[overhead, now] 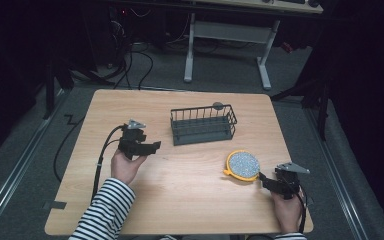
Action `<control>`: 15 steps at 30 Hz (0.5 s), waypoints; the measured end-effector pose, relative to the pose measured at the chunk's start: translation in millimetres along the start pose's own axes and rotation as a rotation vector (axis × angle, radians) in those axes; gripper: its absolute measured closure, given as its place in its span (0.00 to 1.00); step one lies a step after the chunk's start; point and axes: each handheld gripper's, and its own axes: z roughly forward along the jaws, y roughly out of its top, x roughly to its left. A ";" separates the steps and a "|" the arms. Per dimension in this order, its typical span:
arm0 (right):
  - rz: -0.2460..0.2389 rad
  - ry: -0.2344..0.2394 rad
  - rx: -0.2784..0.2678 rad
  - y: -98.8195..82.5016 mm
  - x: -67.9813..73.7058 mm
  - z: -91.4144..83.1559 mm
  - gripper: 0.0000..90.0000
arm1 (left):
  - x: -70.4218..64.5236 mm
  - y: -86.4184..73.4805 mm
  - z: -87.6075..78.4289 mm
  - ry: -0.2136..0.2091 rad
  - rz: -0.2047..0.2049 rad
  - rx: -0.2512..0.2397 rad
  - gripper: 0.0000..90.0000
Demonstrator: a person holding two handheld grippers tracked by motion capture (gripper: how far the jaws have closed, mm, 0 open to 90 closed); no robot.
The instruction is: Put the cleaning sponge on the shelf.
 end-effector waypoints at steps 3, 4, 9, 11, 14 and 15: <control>0.002 -0.001 0.002 0.1 0.0 -0.1 0.35 | -4.1 11.2 4.2 0.002 0.008 -0.002 0.38; 0.002 -0.001 0.002 0.1 0.0 -0.1 0.35 | -4.4 14.5 5.2 -0.001 0.007 -0.003 0.38; 0.001 -0.001 0.002 0.1 0.0 -0.1 0.35 | -7.9 32.6 10.1 0.014 0.035 0.000 0.38; 0.001 0.000 0.000 0.0 0.1 0.0 0.35 | -9.4 40.0 12.6 0.019 0.043 -0.001 0.38; -0.001 -0.001 0.000 0.0 0.1 0.0 0.35 | -12.3 49.9 18.1 0.019 0.052 -0.003 0.38; 0.000 -0.001 0.000 0.0 0.1 0.0 0.35 | -13.1 52.2 19.7 0.023 0.057 0.000 0.38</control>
